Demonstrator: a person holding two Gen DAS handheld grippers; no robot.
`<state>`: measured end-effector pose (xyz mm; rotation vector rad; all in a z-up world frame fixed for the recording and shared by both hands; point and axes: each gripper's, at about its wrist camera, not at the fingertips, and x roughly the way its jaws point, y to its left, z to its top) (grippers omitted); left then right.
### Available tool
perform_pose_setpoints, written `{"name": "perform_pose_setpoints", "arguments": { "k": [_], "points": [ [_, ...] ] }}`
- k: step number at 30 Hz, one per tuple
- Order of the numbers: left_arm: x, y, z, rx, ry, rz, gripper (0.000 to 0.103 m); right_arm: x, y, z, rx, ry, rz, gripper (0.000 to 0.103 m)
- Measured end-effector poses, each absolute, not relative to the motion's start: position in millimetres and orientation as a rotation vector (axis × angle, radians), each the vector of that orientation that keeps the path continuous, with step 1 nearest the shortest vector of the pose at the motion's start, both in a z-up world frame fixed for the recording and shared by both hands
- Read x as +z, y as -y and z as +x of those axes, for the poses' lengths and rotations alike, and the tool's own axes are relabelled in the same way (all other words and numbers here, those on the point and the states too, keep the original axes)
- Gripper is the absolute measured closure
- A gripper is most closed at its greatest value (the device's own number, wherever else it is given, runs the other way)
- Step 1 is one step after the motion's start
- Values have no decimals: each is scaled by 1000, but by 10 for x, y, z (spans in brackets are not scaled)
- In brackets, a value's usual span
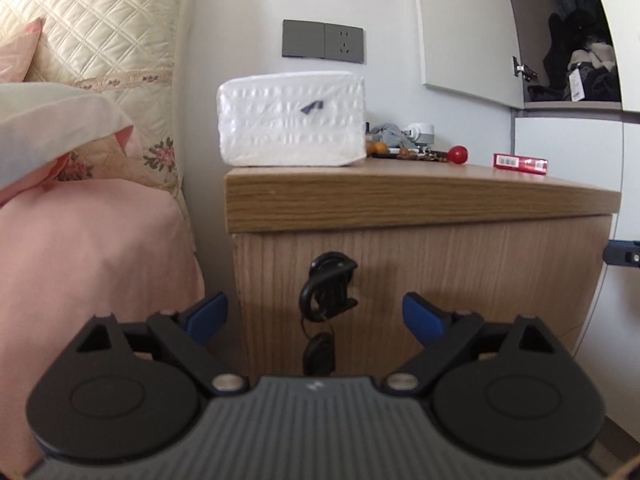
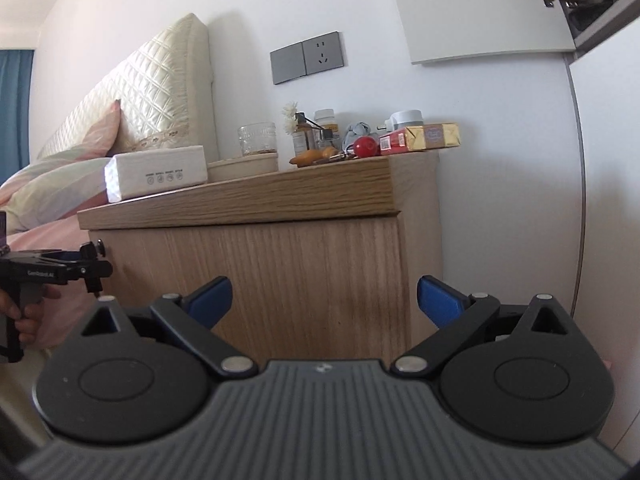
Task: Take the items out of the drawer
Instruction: 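Move the left tool toward the cabinet drawer handle, then hook the drawer handle with the left tool and pull the drawer open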
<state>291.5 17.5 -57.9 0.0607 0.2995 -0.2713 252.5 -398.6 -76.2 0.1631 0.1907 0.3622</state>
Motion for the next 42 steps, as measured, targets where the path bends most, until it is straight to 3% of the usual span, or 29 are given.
{"name": "perform_pose_setpoints", "arguments": {
  "k": [3,8,42],
  "points": [
    [-591,-183,2945,-273,-305,58,16,-755,3971,2565,353,-184,160,5],
    [-558,-200,2937,-285,-276,41,16,-743,3974,2623,346,-175,166,21],
    [-537,-221,2333,-287,-247,116,20,-612,4105,2182,507,-260,99,20]
  ]
}}
